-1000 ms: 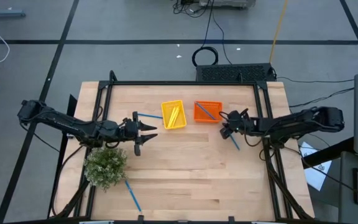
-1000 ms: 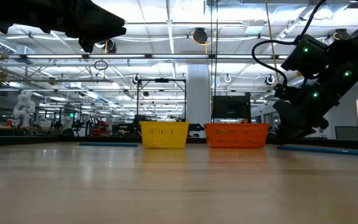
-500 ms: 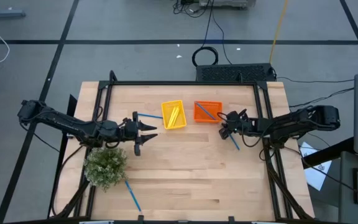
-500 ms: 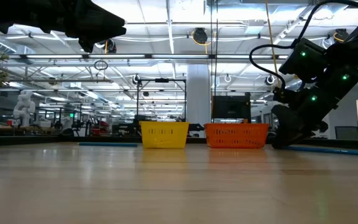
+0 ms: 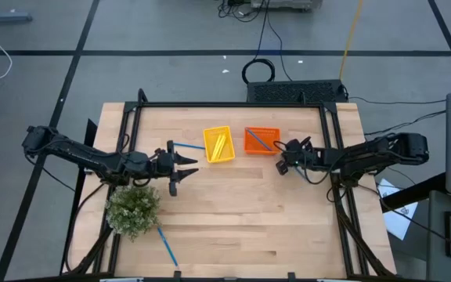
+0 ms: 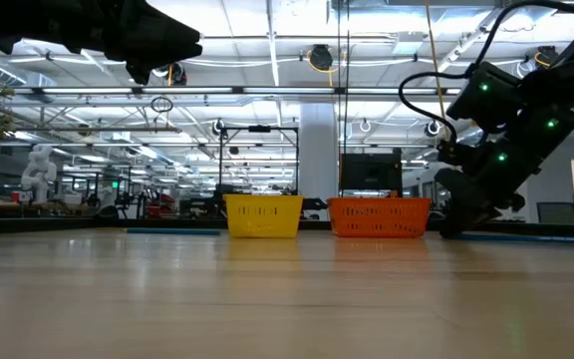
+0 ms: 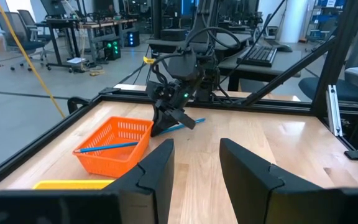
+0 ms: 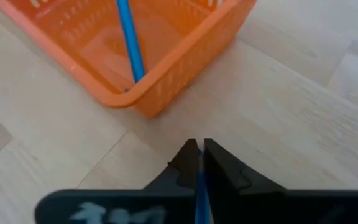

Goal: Sort pens & pencils
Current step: Put the top right blue pencil into the orange basket

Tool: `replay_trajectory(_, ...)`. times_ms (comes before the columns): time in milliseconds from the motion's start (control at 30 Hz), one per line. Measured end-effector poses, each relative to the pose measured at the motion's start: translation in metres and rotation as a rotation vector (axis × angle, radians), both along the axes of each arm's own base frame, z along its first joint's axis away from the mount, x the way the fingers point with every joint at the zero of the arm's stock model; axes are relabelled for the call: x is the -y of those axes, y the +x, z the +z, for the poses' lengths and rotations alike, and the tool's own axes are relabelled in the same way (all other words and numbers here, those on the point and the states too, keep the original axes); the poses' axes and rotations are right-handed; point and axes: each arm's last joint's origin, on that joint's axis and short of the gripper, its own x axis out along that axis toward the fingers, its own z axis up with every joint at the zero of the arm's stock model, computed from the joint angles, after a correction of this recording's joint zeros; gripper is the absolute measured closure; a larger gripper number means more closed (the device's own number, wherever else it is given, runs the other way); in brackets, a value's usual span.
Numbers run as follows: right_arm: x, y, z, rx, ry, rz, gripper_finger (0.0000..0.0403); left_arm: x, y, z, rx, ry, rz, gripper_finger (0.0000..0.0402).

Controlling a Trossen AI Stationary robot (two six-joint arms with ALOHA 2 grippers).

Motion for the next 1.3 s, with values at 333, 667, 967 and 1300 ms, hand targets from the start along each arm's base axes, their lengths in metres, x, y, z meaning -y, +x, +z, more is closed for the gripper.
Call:
replay_trajectory(333,-0.004,-0.004,0.011,0.044,0.029,0.084,0.0402,0.0,0.0,-0.002,-0.024,0.005,0.0,0.0268)
replay_trajectory(667,-0.016,-0.012,0.038,0.168,-0.018,0.147,0.0402,0.0,0.0,-0.003,-0.027,0.001,0.001,0.0268)
replay_trajectory(967,-0.038,-0.008,0.074,0.463,-0.132,0.365,0.0402,0.0,0.0,-0.002,-0.024,0.0,0.0,0.0268)
replay_trajectory(1300,-0.067,0.004,0.116,0.84,-0.364,0.609,0.0402,0.001,0.006,0.005,0.089,-0.071,0.002,0.0268)
